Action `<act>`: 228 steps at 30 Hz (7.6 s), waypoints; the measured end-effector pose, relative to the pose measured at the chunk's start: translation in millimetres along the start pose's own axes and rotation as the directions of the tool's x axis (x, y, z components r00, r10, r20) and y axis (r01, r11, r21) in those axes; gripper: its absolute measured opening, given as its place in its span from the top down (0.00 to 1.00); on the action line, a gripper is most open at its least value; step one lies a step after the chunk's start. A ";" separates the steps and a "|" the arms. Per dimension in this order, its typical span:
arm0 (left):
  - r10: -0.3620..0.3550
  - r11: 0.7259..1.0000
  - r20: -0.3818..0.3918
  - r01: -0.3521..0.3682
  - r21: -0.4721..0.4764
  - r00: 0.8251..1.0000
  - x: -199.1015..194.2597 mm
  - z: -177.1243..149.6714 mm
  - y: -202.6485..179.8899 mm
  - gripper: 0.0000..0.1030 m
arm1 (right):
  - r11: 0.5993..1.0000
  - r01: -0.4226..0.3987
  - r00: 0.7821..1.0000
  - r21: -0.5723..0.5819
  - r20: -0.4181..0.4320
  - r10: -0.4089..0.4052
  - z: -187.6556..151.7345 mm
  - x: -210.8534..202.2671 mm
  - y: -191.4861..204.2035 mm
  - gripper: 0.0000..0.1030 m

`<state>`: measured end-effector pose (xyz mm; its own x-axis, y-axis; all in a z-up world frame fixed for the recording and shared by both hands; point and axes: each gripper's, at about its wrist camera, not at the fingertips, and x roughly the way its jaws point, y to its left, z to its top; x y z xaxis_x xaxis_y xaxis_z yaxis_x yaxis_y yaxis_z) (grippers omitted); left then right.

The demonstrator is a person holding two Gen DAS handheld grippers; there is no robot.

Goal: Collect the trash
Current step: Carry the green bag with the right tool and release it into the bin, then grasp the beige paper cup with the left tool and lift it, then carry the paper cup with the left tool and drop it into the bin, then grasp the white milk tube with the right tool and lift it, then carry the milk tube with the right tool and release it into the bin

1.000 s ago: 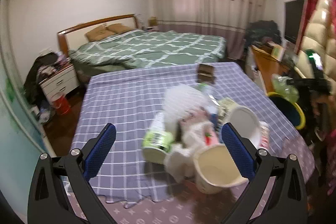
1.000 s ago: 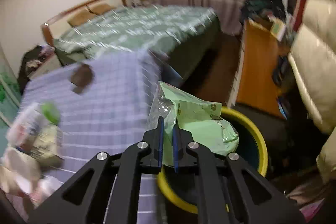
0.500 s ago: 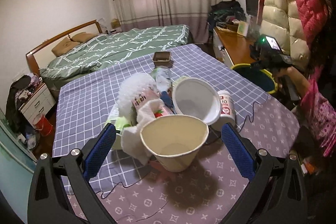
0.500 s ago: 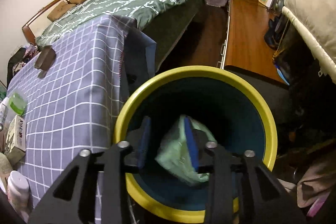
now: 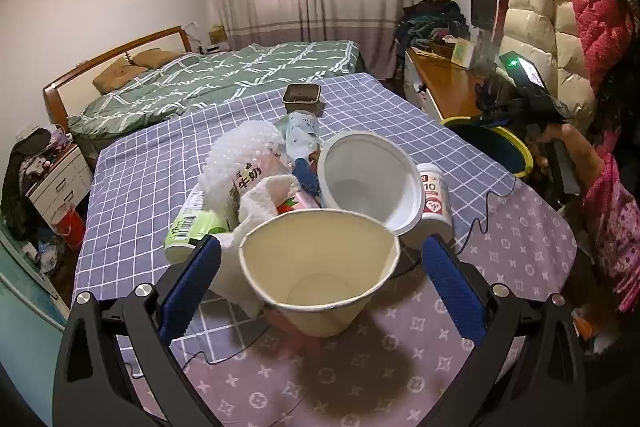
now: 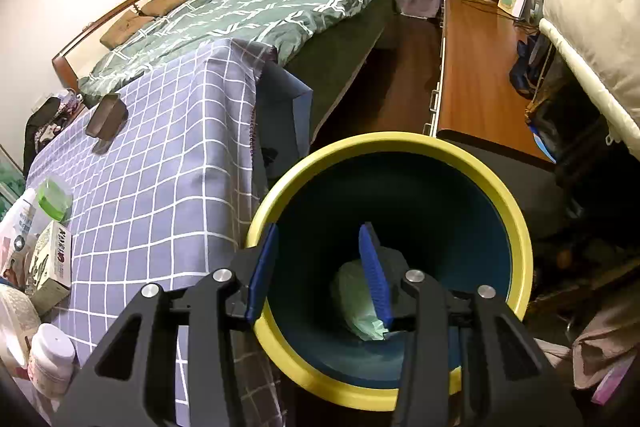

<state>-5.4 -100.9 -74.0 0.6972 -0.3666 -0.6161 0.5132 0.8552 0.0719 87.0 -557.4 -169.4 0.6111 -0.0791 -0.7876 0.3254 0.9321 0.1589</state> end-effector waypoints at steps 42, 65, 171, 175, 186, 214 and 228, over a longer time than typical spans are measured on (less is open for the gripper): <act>0.107 0.993 0.003 -0.107 0.047 0.994 -20.2 -18.5 -10.1 0.10 | 0.997 -0.081 0.997 -0.002 0.010 0.081 -13.3 -10.6 -2.0 0.52; 0.081 0.996 -0.062 -0.083 -0.024 0.995 36.6 -15.4 -15.9 0.36 | 0.995 -0.104 0.994 -0.006 -0.024 0.104 -18.8 4.3 0.6 0.52; 0.504 0.819 0.168 -0.407 -0.404 0.847 35.9 34.3 215.7 0.05 | 0.880 -0.342 0.939 -0.331 -0.087 0.332 -6.1 -45.1 263.7 0.51; 0.479 0.836 0.173 -0.387 -0.390 0.861 36.1 31.5 206.2 0.05 | 0.892 -0.356 0.934 -0.280 -0.147 0.326 -5.9 -22.5 280.1 0.51; 0.449 0.864 0.201 -0.366 -0.347 0.870 35.4 33.7 187.5 0.05 | 0.893 -0.381 0.921 -0.238 -0.189 0.342 -15.6 -6.4 300.0 0.70; 0.428 0.880 0.193 -0.357 -0.314 0.883 33.1 34.6 177.8 0.05 | 0.988 0.111 0.989 0.107 0.085 -0.120 26.2 -24.8 21.1 0.69; 0.410 0.895 0.205 -0.350 -0.275 0.889 36.4 37.1 168.1 0.05 | 0.955 0.230 0.973 0.185 -0.010 -0.232 15.7 18.3 -35.1 0.55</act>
<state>124.9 16.0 -55.2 0.9327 -0.0499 -0.3571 0.0779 0.9949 0.0644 98.1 -597.2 -180.1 0.5116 -0.2901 -0.8088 0.5852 0.8068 0.0808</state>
